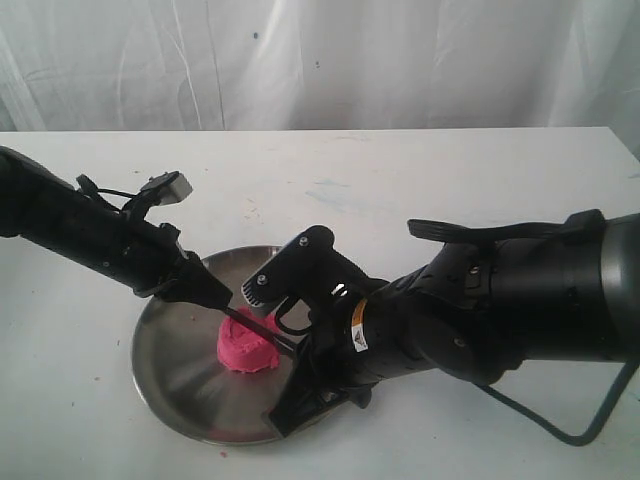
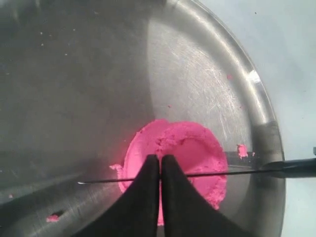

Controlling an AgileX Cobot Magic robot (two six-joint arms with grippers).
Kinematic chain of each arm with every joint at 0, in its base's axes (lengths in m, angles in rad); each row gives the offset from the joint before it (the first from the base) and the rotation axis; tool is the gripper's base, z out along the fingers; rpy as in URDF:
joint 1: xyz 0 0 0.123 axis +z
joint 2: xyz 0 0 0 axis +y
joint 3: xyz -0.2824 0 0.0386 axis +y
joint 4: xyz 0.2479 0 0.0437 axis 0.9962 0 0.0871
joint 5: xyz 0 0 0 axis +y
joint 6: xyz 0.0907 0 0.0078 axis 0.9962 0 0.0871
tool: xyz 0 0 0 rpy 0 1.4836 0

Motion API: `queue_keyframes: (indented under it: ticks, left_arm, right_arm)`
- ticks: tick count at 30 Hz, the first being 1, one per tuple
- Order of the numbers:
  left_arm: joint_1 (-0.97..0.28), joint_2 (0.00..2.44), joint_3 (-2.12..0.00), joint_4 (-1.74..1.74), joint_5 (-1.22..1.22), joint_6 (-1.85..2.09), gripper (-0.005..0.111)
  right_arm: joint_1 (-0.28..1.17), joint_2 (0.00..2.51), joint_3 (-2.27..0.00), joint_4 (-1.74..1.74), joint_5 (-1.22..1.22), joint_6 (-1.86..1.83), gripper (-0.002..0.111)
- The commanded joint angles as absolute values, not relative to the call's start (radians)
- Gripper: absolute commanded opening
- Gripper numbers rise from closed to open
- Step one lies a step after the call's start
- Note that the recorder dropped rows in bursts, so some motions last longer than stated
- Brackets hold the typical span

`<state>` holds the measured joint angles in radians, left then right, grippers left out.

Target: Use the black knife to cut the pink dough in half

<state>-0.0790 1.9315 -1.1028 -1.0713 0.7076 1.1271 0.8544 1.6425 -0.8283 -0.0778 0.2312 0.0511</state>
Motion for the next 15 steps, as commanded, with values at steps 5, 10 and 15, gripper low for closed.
queue_keyframes:
  ticks: [5,10,15]
  left_arm:
    - [-0.083,1.933,-1.106,-1.087,0.7,1.121,0.009]
    - [-0.103,1.945,-1.106,-1.094,0.674,1.121,0.009]
    - [-0.123,1.978,-1.106,-1.091,0.67,1.121,0.009]
  right_arm:
    - [0.847,1.649,-0.824,-0.082,0.215,0.048,0.0]
    - [0.847,1.649,-0.824,-0.082,0.213,0.048,0.0]
    - [0.847,1.641,-0.826,-0.082,0.223,0.048,0.0]
